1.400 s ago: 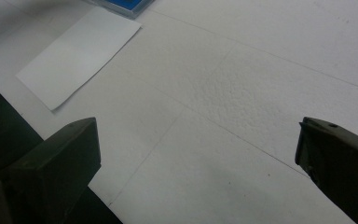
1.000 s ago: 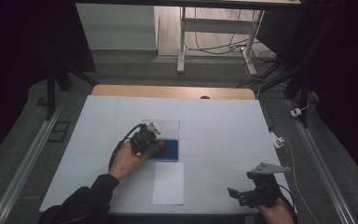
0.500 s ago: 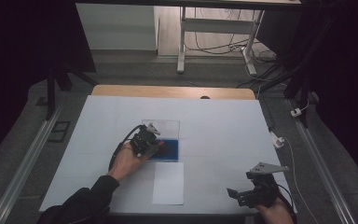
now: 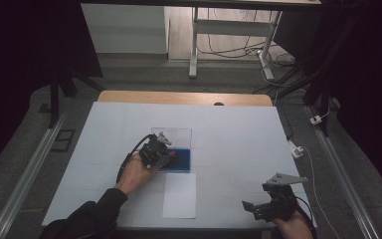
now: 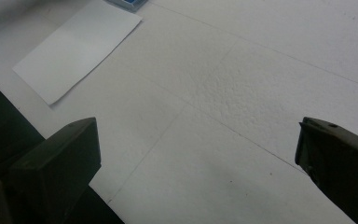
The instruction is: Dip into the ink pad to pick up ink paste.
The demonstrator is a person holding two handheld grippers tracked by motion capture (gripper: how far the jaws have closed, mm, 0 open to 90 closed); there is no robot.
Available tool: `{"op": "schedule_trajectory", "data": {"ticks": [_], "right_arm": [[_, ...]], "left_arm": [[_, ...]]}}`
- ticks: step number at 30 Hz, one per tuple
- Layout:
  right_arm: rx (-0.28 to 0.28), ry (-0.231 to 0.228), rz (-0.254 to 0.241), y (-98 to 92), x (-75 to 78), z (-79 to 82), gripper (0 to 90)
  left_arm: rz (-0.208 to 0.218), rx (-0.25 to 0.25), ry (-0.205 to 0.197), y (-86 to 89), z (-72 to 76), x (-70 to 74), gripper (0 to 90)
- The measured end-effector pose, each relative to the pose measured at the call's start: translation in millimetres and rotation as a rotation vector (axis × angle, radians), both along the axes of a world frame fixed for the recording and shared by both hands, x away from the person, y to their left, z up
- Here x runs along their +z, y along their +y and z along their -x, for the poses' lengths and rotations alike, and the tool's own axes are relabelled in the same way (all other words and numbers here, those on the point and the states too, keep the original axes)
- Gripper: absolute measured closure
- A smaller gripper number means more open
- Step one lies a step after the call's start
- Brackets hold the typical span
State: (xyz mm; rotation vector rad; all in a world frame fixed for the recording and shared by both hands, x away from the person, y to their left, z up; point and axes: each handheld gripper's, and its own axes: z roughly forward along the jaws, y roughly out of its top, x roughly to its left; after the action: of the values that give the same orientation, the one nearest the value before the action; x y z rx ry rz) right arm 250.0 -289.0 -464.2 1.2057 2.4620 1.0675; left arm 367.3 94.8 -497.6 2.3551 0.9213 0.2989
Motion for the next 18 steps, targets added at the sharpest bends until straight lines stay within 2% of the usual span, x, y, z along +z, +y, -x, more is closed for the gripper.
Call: {"op": "schedule_trajectory", "data": {"ticks": [2,6,8,12,18], "right_arm": [[0.0,0.001,0.0,0.1,0.0,-0.1,0.4],[0.002,-0.001,-0.001,0.1,0.1,0.1,0.5],[0.002,-0.004,-0.002,-0.2,0.2,0.4,0.5],[0.002,-0.006,-0.003,-0.7,0.5,0.7,0.6],[0.006,-0.009,-0.002,-0.3,0.6,1.0,0.5]], "left_arm": [[0.006,0.003,0.008,0.8,-1.0,0.1,80.3],[0.077,0.005,0.057,10.6,-7.5,-2.0,80.2],[0.094,0.002,0.07,13.1,-9.4,-2.4,80.2],[0.097,-0.006,0.068,14.1,-9.6,-2.2,80.1],[0.066,-0.017,0.036,10.8,-6.6,-0.2,79.8]]}}
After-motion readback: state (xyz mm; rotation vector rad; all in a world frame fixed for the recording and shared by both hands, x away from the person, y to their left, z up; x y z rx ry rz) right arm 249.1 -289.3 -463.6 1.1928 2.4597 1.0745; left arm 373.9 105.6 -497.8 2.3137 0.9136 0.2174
